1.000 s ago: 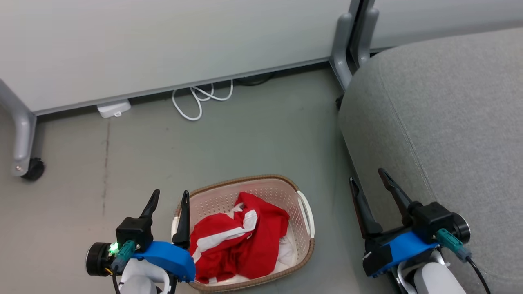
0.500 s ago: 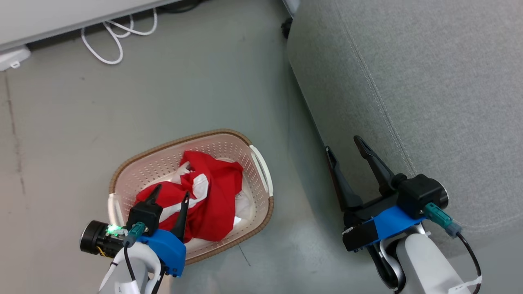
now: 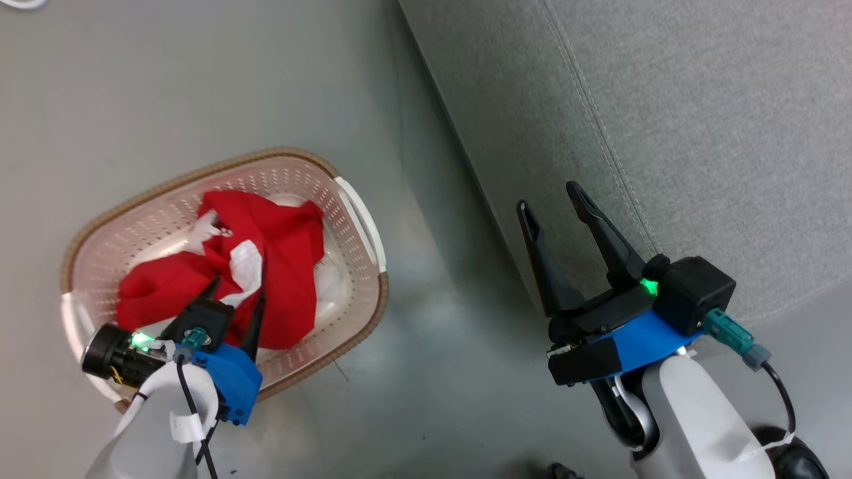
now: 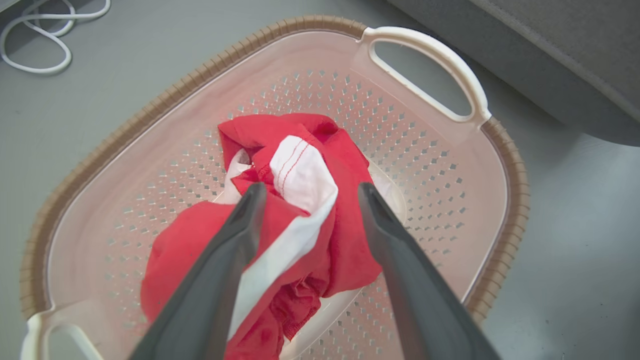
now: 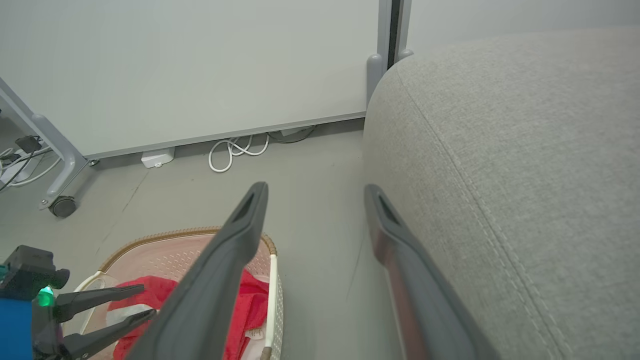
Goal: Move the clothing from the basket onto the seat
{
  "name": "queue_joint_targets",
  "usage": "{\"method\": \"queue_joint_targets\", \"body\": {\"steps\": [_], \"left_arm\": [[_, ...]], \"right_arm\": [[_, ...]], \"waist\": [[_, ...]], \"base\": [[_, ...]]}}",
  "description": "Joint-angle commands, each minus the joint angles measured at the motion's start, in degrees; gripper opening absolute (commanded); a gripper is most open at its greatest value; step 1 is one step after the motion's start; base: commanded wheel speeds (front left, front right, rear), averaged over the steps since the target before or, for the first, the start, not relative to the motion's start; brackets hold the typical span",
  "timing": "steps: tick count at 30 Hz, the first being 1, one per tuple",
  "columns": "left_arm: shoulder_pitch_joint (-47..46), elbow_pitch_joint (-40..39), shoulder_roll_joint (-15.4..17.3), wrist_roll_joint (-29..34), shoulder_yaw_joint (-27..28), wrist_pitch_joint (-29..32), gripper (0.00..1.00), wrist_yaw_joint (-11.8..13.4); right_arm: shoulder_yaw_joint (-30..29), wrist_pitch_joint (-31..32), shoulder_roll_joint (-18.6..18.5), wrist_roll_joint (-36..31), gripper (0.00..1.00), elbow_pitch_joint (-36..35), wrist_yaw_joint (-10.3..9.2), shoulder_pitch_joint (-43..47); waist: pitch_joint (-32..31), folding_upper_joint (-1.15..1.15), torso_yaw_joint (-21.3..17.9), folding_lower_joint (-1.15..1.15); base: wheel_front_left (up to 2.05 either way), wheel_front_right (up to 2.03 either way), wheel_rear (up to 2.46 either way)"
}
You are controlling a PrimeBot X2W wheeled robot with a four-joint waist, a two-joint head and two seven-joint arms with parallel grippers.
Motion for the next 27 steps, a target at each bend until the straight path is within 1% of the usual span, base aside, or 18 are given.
{"method": "queue_joint_targets", "body": {"steps": [1, 6, 9, 12, 18, 20, 24, 27], "left_arm": [[-1.6, 0.5, 0.7, 0.4, -0.6, -0.2, 1.00, -0.4], [-4.0, 3.3, 2.0, 1.4, -2.5, -0.2, 1.00, -0.4], [-5.4, 5.8, 2.7, 2.9, -3.7, -0.2, 1.00, 1.1], [-7.0, 8.9, 3.0, 4.6, -5.4, 0.0, 1.00, 1.7], [-10.7, 13.9, 3.7, 8.8, -10.2, 1.3, 1.00, 2.0], [-11.6, 15.0, 3.8, 10.4, -12.0, 1.9, 1.00, 1.7], [-13.4, 16.9, 4.2, 12.7, -14.8, 4.0, 1.00, 1.5], [-14.6, 17.8, 4.5, 13.9, -16.2, 5.7, 1.00, 1.9]], "right_arm": [[0.2, -0.2, 0.0, 0.6, 1.00, -0.5, 0.01, -1.3], [1.0, -0.2, 0.0, 1.7, 1.00, -1.2, 0.01, -2.2], [1.4, -0.2, 0.0, 2.1, 1.00, -1.5, 0.01, -2.7], [1.8, -0.2, 0.0, 2.5, 1.00, -1.7, 0.01, -2.9], [2.4, -0.2, 0.0, 3.3, 1.00, -2.2, 0.01, -3.8], [2.6, -0.2, 0.0, 3.5, 1.00, -2.4, 0.01, -4.0], [2.9, -0.2, 0.0, 4.0, 1.00, -2.5, 0.01, -4.4], [2.8, -0.2, 0.0, 4.2, 1.00, -2.6, 0.01, -4.6]], "waist": [[2.5, 0.00, -1.6, -0.01], [4.6, 0.00, -2.5, -0.01], [5.3, 0.00, -2.9, -0.01], [6.0, 0.00, -3.2, -0.01], [7.4, 0.00, -3.1, -0.01], [7.8, 0.00, -3.2, -0.01], [8.5, 0.00, -3.3, -0.01], [9.1, 0.00, -3.3, -0.01]], "base": [[0.00, 0.00, 0.00], [0.00, 0.00, 0.00], [0.00, 0.00, 0.00], [0.00, 0.00, 0.00], [0.00, 0.00, 0.00], [0.00, 0.00, 0.00], [0.00, 0.00, 0.00], [0.00, 0.00, 0.00]]}}
